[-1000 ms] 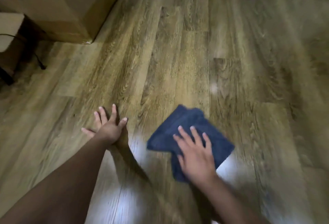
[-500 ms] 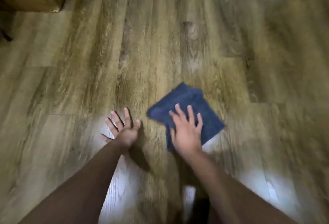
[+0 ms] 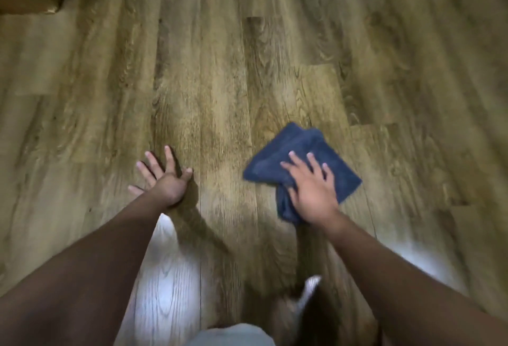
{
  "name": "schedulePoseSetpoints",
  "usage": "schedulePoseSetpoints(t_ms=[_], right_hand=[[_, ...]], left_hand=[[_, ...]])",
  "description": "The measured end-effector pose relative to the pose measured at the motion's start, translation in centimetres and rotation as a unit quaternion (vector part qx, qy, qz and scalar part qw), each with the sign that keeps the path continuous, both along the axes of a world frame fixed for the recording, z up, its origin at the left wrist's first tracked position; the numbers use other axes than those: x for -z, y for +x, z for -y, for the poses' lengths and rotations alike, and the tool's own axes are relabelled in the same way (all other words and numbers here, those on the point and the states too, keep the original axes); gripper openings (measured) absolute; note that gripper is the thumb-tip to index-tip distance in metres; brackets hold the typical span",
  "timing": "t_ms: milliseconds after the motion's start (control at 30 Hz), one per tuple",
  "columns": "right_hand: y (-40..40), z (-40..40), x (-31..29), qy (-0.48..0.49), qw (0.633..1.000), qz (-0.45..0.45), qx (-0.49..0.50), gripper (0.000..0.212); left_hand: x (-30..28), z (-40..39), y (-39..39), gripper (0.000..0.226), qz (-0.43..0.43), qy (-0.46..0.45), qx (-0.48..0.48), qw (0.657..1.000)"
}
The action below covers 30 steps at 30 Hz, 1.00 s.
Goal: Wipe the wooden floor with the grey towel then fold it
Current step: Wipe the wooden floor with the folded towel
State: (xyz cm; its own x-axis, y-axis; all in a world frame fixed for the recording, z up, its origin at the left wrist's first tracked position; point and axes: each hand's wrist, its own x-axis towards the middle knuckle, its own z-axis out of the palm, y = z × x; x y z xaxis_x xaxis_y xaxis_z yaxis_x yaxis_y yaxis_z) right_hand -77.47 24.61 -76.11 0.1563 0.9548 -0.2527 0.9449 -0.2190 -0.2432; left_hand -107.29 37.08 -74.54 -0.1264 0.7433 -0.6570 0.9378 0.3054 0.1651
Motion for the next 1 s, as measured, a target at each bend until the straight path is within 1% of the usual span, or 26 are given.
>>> schedulePoseSetpoints(t_ms=[33, 100, 133, 167, 233, 267, 333, 400, 467, 567, 633, 667, 733, 833, 900, 1000], right_hand=[[2.3, -1.1, 0.0, 0.000, 0.998, -0.003, 0.058, 0.056], [6.9, -2.6, 0.0, -0.003, 0.988, -0.015, 0.153, 0.053], [8.6, -2.8, 0.0, -0.008, 0.982, -0.019, 0.186, 0.052], [9.9, -2.9, 0.0, -0.010, 0.978, -0.023, 0.208, 0.052], [10.6, -2.6, 0.0, -0.001, 0.974, -0.036, 0.225, 0.050], [10.0, -2.2, 0.0, 0.009, 0.974, -0.033, 0.224, 0.050], [7.5, -0.7, 0.0, 0.033, 0.976, -0.012, 0.215, 0.049], [3.6, 1.5, -0.3, 0.043, 0.979, 0.003, 0.199, 0.049], [-1.2, 4.3, -0.7, 0.031, 0.986, 0.012, 0.166, 0.054], [-9.0, 9.6, -0.6, -0.013, 0.996, -0.006, 0.083, 0.063], [-13.5, 13.2, -0.3, -0.031, 0.999, -0.030, 0.009, 0.059], [-14.8, 14.4, 0.0, -0.032, 0.999, -0.020, -0.028, 0.056], [-14.8, 15.4, 0.5, -0.018, 0.997, 0.009, -0.074, 0.054], [-11.5, 14.6, 1.1, 0.019, 0.996, 0.007, -0.082, 0.062], [-8.0, 12.9, 1.0, 0.010, 0.999, 0.015, -0.045, 0.066], [-1.2, 9.5, 1.1, 0.021, 0.996, 0.021, 0.081, 0.063]], left_hand=[[0.1, 0.6, 0.2, 0.080, -0.020, 0.035, 0.009, 0.999], [0.0, 2.2, 1.1, 0.082, -0.054, 0.097, 0.090, 0.990], [0.0, 3.3, 1.6, 0.083, -0.043, 0.096, 0.137, 0.985], [-0.1, 4.6, 2.2, 0.084, -0.017, 0.074, 0.162, 0.984], [0.4, 6.9, 3.2, 0.087, 0.040, 0.012, 0.149, 0.988], [0.7, 7.5, 3.6, 0.089, 0.051, -0.018, 0.135, 0.989], [0.8, 7.7, 4.1, 0.092, 0.034, -0.045, 0.136, 0.989], [0.4, 7.3, 4.2, 0.094, 0.024, -0.069, 0.137, 0.988], [0.1, 7.0, 4.2, 0.096, 0.020, -0.085, 0.139, 0.986], [0.0, 7.1, 4.3, 0.096, 0.019, -0.086, 0.137, 0.987], [0.1, 7.2, 4.3, 0.096, 0.026, -0.078, 0.133, 0.988], [0.3, 7.2, 4.2, 0.096, 0.029, -0.076, 0.130, 0.988], [0.5, 7.2, 4.1, 0.096, 0.032, -0.075, 0.129, 0.988], [0.9, 7.3, 3.9, 0.097, 0.031, -0.065, 0.130, 0.989], [1.2, 7.4, 3.7, 0.098, 0.030, -0.052, 0.132, 0.990], [1.4, 7.4, 3.6, 0.099, 0.033, -0.050, 0.128, 0.990]])
